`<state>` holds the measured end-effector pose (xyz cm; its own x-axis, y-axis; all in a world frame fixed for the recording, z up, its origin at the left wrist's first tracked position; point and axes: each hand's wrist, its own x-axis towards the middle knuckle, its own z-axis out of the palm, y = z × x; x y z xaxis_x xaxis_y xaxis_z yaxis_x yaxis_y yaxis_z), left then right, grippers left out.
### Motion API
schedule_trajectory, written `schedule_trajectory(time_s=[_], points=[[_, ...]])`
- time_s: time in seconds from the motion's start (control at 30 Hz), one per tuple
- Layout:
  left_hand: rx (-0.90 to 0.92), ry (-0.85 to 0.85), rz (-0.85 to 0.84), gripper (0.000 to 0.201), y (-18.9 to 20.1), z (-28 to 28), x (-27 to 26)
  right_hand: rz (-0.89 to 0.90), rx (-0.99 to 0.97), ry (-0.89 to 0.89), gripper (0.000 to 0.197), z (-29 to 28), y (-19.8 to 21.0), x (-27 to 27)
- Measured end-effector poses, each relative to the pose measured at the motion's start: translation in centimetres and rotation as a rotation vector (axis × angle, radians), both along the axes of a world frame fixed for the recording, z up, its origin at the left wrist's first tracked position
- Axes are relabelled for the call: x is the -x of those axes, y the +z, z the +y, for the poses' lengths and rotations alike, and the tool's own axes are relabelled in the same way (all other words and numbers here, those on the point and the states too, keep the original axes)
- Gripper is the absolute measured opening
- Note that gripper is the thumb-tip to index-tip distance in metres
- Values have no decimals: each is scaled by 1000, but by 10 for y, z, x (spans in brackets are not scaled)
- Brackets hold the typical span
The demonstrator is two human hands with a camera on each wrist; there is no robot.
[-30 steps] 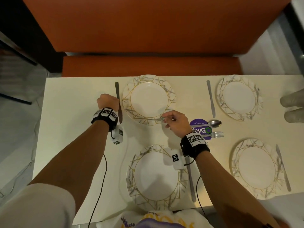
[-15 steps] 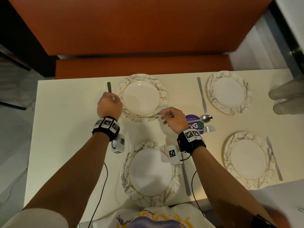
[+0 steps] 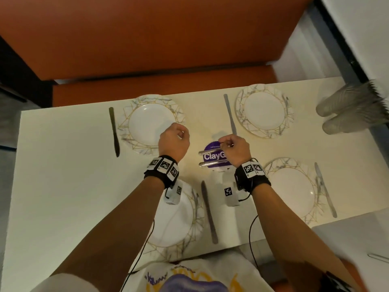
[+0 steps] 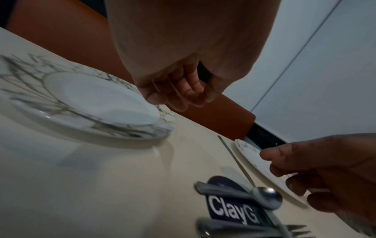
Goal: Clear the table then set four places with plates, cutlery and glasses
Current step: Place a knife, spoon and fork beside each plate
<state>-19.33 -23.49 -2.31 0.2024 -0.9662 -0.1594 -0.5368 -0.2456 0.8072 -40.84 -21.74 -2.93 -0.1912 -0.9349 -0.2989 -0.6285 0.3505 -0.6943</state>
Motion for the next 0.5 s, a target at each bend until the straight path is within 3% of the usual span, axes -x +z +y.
schedule_trajectory(time_s=[0.17,0.33,0.5], points=[[-85,-103,11,9,-15,-1,59,148,-54,-26,16,-15,-11,52],[-153,-223,-122,12,-35,-3,108,232,-180,92,38,-31,-31,88],[-264,-282,-281,20,-42,-2,123,192,-203,141,23,-38,-37,88]])
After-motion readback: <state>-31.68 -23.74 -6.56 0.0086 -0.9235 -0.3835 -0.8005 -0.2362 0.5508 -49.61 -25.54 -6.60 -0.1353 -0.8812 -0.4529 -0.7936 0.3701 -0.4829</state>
